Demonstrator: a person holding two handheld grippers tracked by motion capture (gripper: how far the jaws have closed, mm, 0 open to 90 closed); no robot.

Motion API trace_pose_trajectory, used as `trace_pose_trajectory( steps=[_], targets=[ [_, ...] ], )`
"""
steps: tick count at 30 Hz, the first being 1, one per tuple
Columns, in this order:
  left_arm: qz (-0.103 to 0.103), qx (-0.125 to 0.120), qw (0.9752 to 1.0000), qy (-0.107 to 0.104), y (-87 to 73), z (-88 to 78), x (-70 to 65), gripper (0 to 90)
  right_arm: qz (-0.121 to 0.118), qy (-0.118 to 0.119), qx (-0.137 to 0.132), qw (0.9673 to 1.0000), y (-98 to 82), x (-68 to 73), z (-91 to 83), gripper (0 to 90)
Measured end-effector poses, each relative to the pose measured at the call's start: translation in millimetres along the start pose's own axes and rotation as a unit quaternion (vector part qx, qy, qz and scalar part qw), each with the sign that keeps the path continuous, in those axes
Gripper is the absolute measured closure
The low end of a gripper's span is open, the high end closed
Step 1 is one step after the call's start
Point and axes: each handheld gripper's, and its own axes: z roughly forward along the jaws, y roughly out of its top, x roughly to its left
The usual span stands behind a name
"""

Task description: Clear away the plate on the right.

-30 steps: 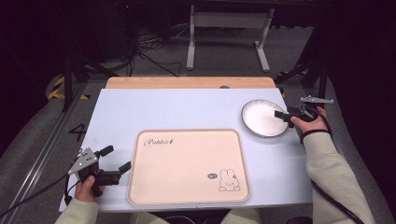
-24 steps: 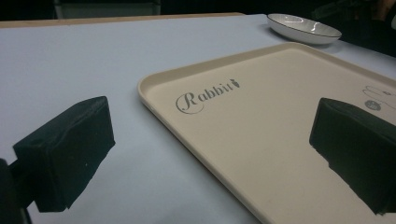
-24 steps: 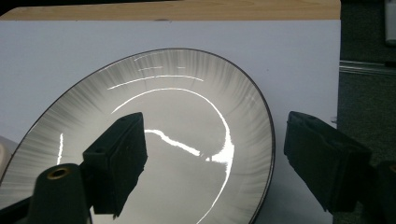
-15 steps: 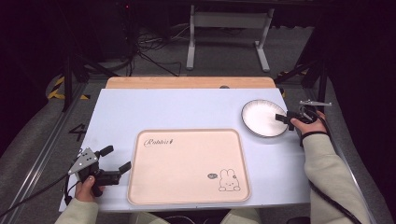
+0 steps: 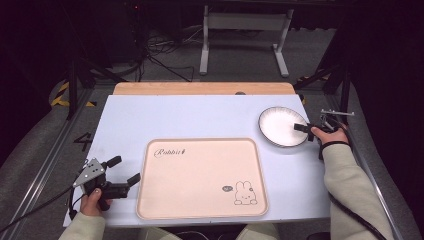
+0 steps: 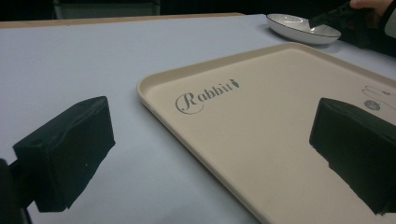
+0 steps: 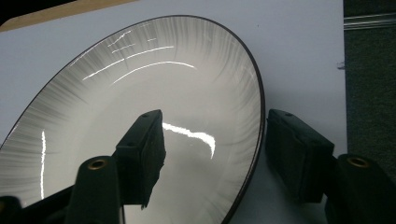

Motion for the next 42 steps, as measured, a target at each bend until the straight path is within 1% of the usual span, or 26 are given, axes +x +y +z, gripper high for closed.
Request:
trace_pose_trajectory(
  steps=[3, 5, 7, 8, 9, 10, 14, 16, 23, 24, 25, 30, 34, 36, 38, 42],
  targets=[
    [0.000, 0.000, 1.0000, 0.000, 0.0, 0.0, 0.0, 0.4, 0.005, 0.000, 0.002, 1.0000, 0.2, 0.3, -0.2, 41.3],
    [0.000, 0.000, 1.0000, 0.000, 0.0, 0.1, 0.0, 0.4, 0.004, -0.001, 0.005, 1.0000, 0.6, 0.6, -0.1, 43.9],
    [0.001, 0.000, 1.0000, 0.000, 0.0, 0.1, -0.2, 0.4, 0.008, -0.001, 0.008, 0.9999, 0.6, 1.3, 0.0, 51.0],
    [0.001, 0.000, 1.0000, 0.000, 0.0, 0.1, -0.2, 0.4, 0.008, -0.004, 0.009, 0.9999, 0.5, 1.6, 0.1, 53.1],
    [0.001, 0.000, 1.0000, 0.000, 0.0, 0.1, -0.2, 0.4, 0.008, -0.004, 0.009, 0.9999, 0.5, 1.6, 0.1, 53.1],
    [0.001, 0.000, 1.0000, 0.000, 0.0, 0.2, -0.1, 0.4, 0.010, -0.014, 0.008, 0.9998, 0.2, 1.4, -0.2, 59.5],
    [0.000, 0.000, 1.0000, 0.000, 0.0, 0.1, -0.1, 0.4, 0.014, -0.023, 0.007, 0.9996, -0.6, -0.6, -0.8, 68.2],
    [0.000, 0.000, 1.0000, 0.000, 0.0, 0.1, -0.2, 0.4, 0.012, -0.031, 0.006, 0.9994, -0.7, 0.3, -1.2, 69.9],
    [0.000, 0.001, 1.0000, 0.001, 0.0, 0.2, -0.2, 0.4, 0.023, -0.038, 0.011, 0.9990, 0.7, 1.6, -4.6, 74.6],
    [0.000, 0.000, 1.0000, 0.001, 0.0, 0.2, -0.1, 0.4, 0.024, -0.042, 0.012, 0.9988, 1.0, 2.2, -5.8, 77.3],
    [-0.002, 0.000, 1.0000, 0.002, 0.0, 0.2, -0.3, 0.4, 0.019, -0.048, 0.008, 0.9986, 1.4, 2.2, -7.3, 79.0],
    [-0.002, 0.000, 1.0000, 0.002, 0.0, 0.2, -0.3, 0.4, 0.017, -0.056, 0.010, 0.9982, 3.8, 3.9, -12.0, 81.4],
    [-0.003, 0.000, 1.0000, 0.002, -0.1, 0.2, -0.4, 0.4, 0.029, -0.057, 0.009, 0.9979, 3.9, 4.3, -13.0, 82.5],
    [-0.003, -0.001, 1.0000, 0.003, -0.2, 0.4, -0.4, 0.4, 0.040, -0.058, 0.008, 0.9975, 3.8, 4.6, -13.5, 83.3],
    [-0.003, 0.000, 1.0000, 0.002, -0.1, 0.1, -0.3, 0.4, 0.047, -0.059, 0.005, 0.9972, 4.2, 5.3, -14.2, 83.9],
    [-0.003, 0.000, 1.0000, 0.002, -0.1, 0.1, -0.3, 0.4, 0.055, -0.059, -0.005, 0.9968, 5.8, 7.8, -15.7, 85.3]
  ],
)
